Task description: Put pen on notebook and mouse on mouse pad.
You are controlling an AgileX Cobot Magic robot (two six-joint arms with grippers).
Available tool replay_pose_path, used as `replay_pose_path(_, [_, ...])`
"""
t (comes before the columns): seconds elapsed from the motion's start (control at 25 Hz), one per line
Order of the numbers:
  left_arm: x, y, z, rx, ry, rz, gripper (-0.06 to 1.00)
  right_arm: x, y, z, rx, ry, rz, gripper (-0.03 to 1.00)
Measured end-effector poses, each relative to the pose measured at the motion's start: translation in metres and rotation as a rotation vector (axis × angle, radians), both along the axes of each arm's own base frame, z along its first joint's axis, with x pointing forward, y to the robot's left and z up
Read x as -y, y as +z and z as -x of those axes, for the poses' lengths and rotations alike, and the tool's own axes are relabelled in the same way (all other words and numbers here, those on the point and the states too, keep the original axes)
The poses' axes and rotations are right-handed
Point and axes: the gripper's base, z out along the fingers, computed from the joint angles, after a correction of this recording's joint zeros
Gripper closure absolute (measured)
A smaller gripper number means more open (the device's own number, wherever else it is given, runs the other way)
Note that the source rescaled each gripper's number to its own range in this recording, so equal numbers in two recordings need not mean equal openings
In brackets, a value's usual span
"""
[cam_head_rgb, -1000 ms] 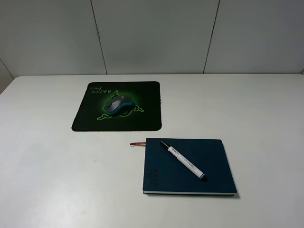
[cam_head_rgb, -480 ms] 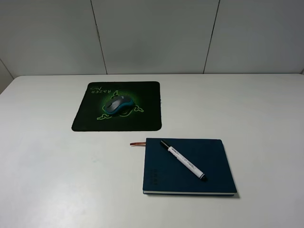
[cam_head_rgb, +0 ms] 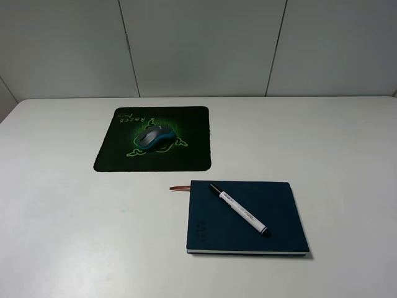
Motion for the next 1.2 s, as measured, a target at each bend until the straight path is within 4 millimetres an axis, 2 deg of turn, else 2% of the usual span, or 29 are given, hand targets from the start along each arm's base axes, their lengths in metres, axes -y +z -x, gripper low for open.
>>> replay_pose_path(1.2, [0.0001,0.0000,0.0000,0.000,-0.001,0.001,-0.06,0.0000,0.0000,0.0000,0.000,0.000,0.000,-0.03])
